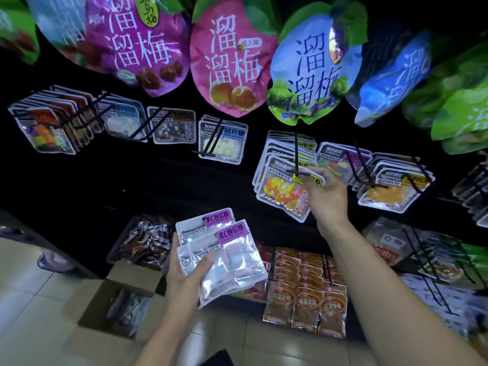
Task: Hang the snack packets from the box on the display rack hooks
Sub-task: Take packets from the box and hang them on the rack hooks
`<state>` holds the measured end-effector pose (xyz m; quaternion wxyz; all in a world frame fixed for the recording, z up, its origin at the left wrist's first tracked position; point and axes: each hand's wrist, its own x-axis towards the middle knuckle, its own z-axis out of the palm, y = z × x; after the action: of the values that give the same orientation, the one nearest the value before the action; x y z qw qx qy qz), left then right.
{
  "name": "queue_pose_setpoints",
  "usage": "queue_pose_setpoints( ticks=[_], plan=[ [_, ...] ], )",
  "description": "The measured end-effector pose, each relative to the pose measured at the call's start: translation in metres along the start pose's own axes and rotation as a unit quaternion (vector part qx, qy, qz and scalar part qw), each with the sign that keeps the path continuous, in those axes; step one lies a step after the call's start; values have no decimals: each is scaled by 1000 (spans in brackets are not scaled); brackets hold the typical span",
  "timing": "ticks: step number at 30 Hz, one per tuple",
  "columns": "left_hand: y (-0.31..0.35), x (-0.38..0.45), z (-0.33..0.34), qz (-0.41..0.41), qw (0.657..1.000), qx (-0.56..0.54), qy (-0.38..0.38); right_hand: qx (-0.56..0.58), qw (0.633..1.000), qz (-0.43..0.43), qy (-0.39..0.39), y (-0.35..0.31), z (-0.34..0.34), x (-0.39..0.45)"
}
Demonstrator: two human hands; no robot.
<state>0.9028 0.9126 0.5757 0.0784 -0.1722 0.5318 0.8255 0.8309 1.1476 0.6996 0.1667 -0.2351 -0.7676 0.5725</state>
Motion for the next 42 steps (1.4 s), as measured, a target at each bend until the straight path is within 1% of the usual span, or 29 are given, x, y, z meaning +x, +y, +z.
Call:
queue_pose_setpoints(
  ticks=[6,10,15,17,20,21,22,23,25,26,27,30,32,36,38,42],
  plan=[
    [3,3,5,3,999,-10,-31,-6,1000,0,17,5,8,6],
    [7,6,9,17,999,11,-41,-5,1000,9,24,17,13,20],
    [14,9,9,34,997,41,-47,10,998,36,58,22,26,37],
    [13,11,7,35,997,52,-51,24,995,37,84,26,27,40],
    [13,14,6,32,995,76,-61,35,986,-13,160,36,21,27],
    [12,15,8,33,994,85,-67,38,985,-24,169,40,17,16],
    [11,14,11,35,993,94,-70,40,987,-20,156,46,13,5],
    [8,15,14,35,992,97,-73,38,992,1,118,51,9,-8],
    [3,16,23,27,990,108,-88,30,997,70,8,59,3,-37],
    [-1,17,29,27,988,120,-93,23,995,96,-32,62,-1,-51],
    [-5,17,36,28,986,133,-99,19,992,111,-54,64,-7,-63],
    [-13,13,60,39,979,155,-130,36,986,133,-90,68,-27,-86],
    [-19,6,77,47,971,180,-148,44,986,139,-85,70,-44,-92],
    [-34,-7,100,28,962,214,-170,34,989,142,-29,80,-79,-97],
    [-40,-16,114,26,959,226,-169,52,988,146,-14,86,-97,-99],
    [-54,-35,142,15,956,251,-153,94,982,165,-8,96,-138,-96]
  ],
)
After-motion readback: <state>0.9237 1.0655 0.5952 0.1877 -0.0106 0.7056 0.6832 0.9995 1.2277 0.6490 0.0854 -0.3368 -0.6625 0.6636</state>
